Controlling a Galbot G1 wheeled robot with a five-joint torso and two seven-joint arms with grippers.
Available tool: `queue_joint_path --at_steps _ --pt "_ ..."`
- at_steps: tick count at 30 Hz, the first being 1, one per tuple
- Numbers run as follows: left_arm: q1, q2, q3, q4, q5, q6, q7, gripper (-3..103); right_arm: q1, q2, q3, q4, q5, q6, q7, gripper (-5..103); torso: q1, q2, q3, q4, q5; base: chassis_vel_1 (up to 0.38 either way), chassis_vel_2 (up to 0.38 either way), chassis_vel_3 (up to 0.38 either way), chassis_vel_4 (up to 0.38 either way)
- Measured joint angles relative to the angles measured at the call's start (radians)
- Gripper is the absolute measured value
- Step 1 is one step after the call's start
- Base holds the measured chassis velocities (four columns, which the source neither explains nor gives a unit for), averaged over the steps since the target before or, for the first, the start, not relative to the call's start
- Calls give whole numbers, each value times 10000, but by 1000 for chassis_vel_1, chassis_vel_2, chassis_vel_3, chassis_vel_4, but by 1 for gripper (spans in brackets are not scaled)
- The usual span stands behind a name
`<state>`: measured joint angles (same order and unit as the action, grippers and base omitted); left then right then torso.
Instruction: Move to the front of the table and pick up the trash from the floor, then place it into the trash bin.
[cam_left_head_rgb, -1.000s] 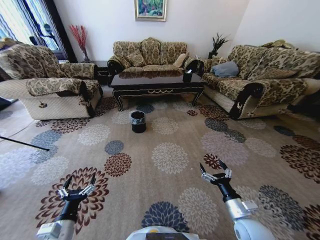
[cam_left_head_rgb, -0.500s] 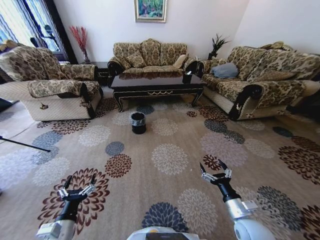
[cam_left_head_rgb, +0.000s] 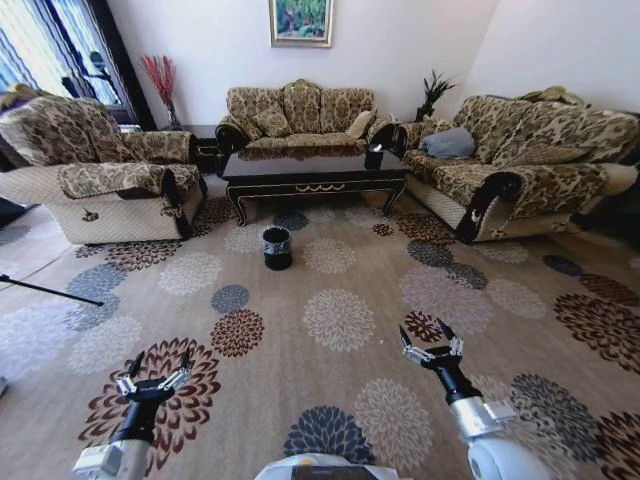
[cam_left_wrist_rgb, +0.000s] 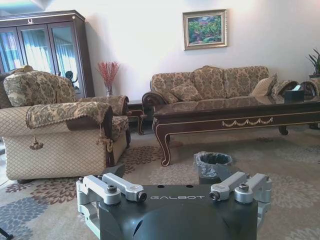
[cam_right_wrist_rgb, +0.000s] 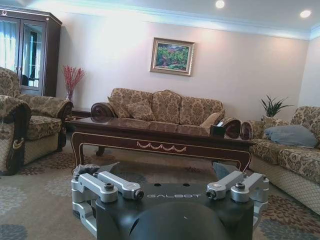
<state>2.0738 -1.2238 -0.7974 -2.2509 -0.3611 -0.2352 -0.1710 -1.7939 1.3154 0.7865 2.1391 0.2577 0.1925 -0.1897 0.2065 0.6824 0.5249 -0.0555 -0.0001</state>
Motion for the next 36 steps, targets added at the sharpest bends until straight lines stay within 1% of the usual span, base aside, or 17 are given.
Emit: queue_joint_path --at_steps 12,19,20,21,31,35,36 --pt "0 0 0 0 0 0 0 100 0 0 0 0 0 0 0 100 224 542 320 0 0 0 0 0 0" --pt "0 0 0 0 0 0 0 100 0 0 0 0 0 -1 0 100 314 753 440 0 0 0 0 0 0" --pt "0 0 0 0 0 0 0 100 0 0 -1 0 0 -1 0 100 372 898 525 0 0 0 0 0 0" --pt "1 0 0 0 0 0 0 100 0 0 0 0 0 0 0 100 397 949 552 0 1 0 0 0 0" --pt "1 0 0 0 0 0 0 100 0 0 0 0 0 0 0 100 565 1352 789 0 0 0 0 0 0" --pt "0 0 0 0 0 0 0 100 0 1 0 0 0 -1 0 100 664 1574 910 0 0 0 0 0 0" --pt "0 0 0 0 0 0 0 100 0 1 0 0 0 -1 0 100 664 1574 910 0 0 0 0 0 0"
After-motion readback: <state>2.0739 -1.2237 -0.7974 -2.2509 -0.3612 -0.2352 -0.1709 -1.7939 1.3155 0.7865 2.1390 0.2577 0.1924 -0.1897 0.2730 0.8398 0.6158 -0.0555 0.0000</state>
